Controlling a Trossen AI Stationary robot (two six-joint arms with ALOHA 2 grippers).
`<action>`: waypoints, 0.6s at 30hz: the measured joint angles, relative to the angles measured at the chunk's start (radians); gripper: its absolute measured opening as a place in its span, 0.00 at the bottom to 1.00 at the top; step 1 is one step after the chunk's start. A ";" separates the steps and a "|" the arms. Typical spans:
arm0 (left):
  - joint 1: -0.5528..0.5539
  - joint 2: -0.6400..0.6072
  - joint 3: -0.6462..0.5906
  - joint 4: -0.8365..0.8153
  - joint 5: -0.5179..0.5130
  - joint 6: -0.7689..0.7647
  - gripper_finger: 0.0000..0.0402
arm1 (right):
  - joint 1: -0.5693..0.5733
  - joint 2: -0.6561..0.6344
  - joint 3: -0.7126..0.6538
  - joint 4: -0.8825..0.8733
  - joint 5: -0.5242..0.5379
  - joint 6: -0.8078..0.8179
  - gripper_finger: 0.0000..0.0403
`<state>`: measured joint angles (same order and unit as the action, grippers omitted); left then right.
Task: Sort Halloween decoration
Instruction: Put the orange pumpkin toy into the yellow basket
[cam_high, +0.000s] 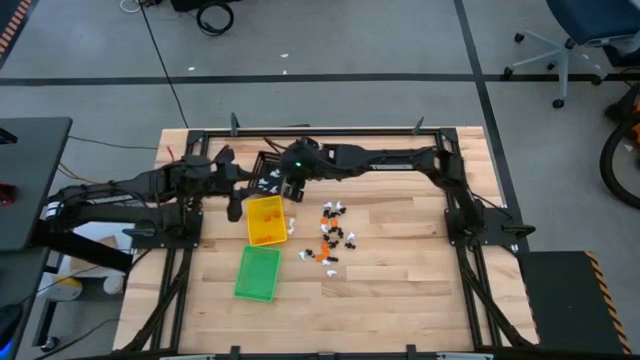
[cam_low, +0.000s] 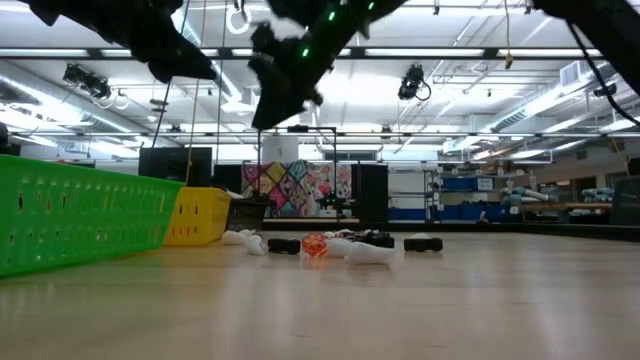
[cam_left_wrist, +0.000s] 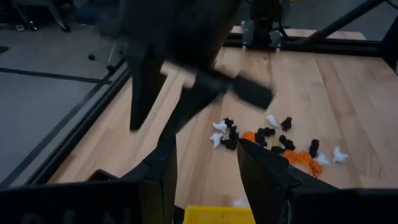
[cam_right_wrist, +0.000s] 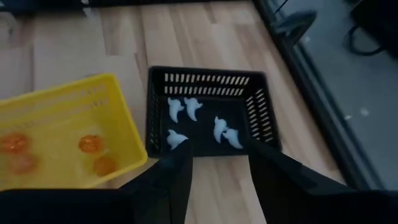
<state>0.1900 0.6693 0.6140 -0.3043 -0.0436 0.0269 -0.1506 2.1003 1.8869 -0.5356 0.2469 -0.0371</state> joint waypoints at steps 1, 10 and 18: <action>-0.003 0.008 0.000 0.001 0.000 0.000 0.35 | 0.012 -0.026 -0.016 0.000 0.019 -0.001 0.40; -0.023 0.081 0.000 0.015 0.047 0.001 0.35 | 0.113 -0.219 -0.179 -0.070 0.044 0.065 0.41; -0.147 0.266 0.000 0.130 0.082 0.003 0.35 | 0.195 -0.356 -0.422 -0.127 0.050 0.239 0.42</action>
<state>0.0431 0.9356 0.6144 -0.1738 0.0383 0.0303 0.0447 1.7446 1.4645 -0.6627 0.2970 0.2016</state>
